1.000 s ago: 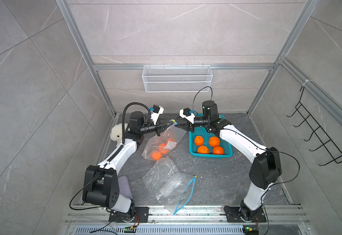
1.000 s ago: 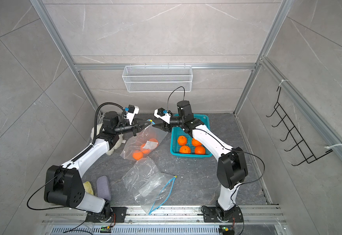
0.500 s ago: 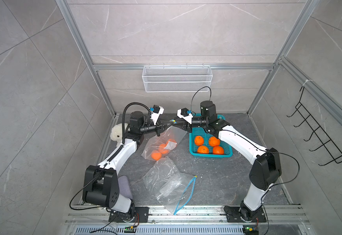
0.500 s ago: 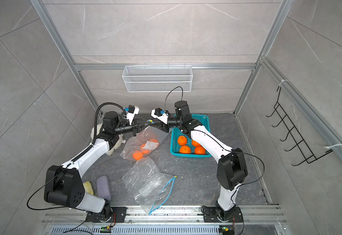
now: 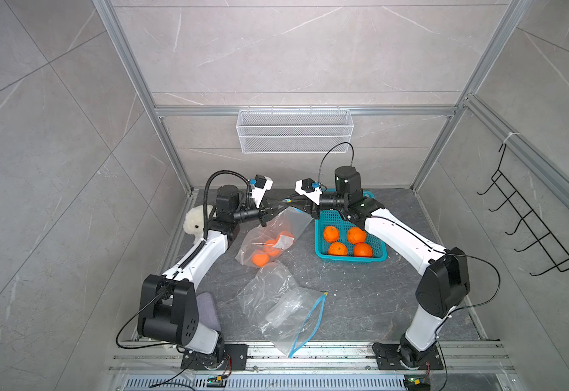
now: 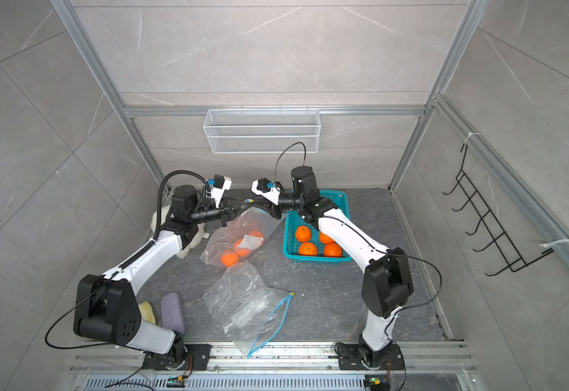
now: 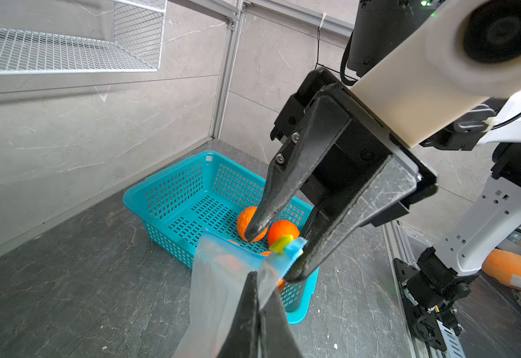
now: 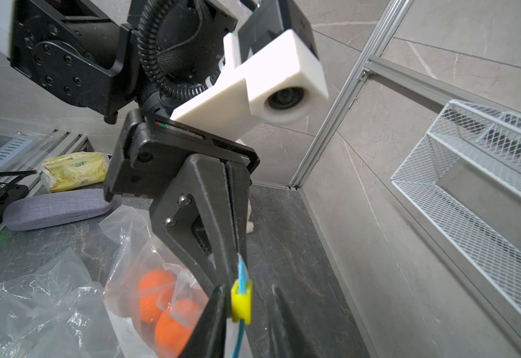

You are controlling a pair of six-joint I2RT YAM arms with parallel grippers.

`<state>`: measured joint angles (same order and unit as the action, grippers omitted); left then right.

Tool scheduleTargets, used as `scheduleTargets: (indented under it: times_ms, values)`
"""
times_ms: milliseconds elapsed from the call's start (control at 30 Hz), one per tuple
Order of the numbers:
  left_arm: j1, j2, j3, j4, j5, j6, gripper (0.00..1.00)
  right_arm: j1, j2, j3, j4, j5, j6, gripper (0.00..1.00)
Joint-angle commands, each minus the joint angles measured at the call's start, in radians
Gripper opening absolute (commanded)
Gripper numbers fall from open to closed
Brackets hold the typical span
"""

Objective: Open the zip-top bag and take out the orange
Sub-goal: Unzip the zipper on the zipper food storage bag.

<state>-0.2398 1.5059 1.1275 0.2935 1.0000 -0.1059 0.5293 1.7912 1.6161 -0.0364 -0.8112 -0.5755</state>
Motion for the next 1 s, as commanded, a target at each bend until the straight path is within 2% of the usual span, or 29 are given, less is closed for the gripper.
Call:
scheduleTargets:
  times_ms: [0,200,233,300,333,433,600,700,800,967]
  values:
    - [0.000,0.000,0.043,0.045,0.034,-0.011,0.00,0.005,-0.035,0.027,-0.009,-0.015,-0.009,0.21]
    - [0.000,-0.009,0.046,0.024,0.041,0.004,0.00,0.005,-0.019,0.071,-0.107,-0.024,-0.058,0.05]
    - [0.000,-0.010,0.052,0.005,0.050,0.017,0.05,0.005,-0.017,0.076,-0.118,-0.019,-0.061,0.03]
    - [0.000,-0.006,0.073,-0.037,0.065,0.038,0.31,0.004,-0.012,0.086,-0.142,-0.028,-0.067,0.01]
    - [0.000,-0.004,0.087,-0.059,0.070,0.052,0.38,0.005,-0.011,0.091,-0.153,-0.036,-0.068,0.01]
    - [-0.001,0.008,0.107,-0.090,0.075,0.066,0.41,0.005,-0.013,0.099,-0.176,-0.050,-0.076,0.00]
    - [-0.002,0.021,0.114,-0.117,0.075,0.102,0.30,0.004,-0.010,0.099,-0.193,-0.056,-0.087,0.00]
    - [-0.004,0.037,0.140,-0.141,0.089,0.112,0.13,0.003,0.002,0.111,-0.215,-0.066,-0.093,0.00]
    - [-0.003,0.039,0.153,-0.167,0.078,0.133,0.01,0.005,0.003,0.114,-0.230,-0.067,-0.098,0.00]
    - [0.002,0.023,0.147,-0.114,0.042,0.068,0.00,0.003,0.011,0.100,-0.242,-0.030,-0.118,0.00]
